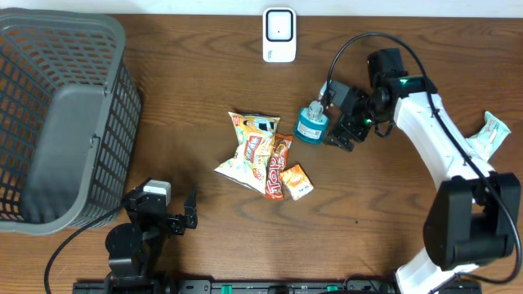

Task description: Scan the item barcode

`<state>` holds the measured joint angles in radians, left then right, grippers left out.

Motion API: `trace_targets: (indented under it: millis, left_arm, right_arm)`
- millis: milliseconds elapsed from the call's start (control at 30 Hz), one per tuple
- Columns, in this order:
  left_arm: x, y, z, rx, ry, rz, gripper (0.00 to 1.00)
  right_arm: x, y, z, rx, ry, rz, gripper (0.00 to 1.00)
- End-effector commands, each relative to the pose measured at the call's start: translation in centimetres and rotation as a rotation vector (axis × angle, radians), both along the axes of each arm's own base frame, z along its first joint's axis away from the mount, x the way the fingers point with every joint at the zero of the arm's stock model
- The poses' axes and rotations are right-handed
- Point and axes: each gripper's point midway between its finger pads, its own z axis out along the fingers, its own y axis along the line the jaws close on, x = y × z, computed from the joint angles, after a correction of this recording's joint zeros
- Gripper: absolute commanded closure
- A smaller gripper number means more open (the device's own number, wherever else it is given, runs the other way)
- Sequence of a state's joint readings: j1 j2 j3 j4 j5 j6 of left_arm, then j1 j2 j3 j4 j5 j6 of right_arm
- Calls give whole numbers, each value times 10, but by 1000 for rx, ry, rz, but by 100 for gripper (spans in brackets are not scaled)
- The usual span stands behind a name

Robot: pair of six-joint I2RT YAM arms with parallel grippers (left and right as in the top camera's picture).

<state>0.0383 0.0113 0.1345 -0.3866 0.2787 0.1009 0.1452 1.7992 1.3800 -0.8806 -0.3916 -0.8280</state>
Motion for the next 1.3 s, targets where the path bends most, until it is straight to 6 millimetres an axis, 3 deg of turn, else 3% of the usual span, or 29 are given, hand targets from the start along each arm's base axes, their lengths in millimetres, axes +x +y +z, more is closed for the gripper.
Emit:
trace_targets:
  millis: [0, 200, 300, 367, 633, 900, 1167, 1267]
  left_arm:
    - [-2, 1, -12, -9, 38, 9, 2]
    - [-2, 1, -12, -9, 38, 9, 2]
    - [-2, 1, -12, -9, 38, 9, 2]
    - [-2, 1, -12, -9, 38, 9, 2]
    - [-2, 1, -12, -9, 38, 9, 2]
    - [-2, 1, -12, -9, 38, 9, 2]
    - [-2, 1, -12, -9, 38, 9, 2]
    - [-2, 1, -12, -9, 38, 9, 2]
  right_arm:
    - [5, 4, 56, 56, -98, -95, 1]
    - [-11, 30, 116, 207, -200, -62, 1]
    - [-21, 49, 124, 307, -170, -2, 1]
    - [-20, 51, 115, 292, -158, -1, 1]
    - [10, 55, 40, 164, -60, -73, 1]
    - [16, 67, 17, 144, -39, -63, 1]
    - [26, 59, -24, 29, -16, -94, 22]
    - [27, 60, -29, 31, -5, -106, 39]
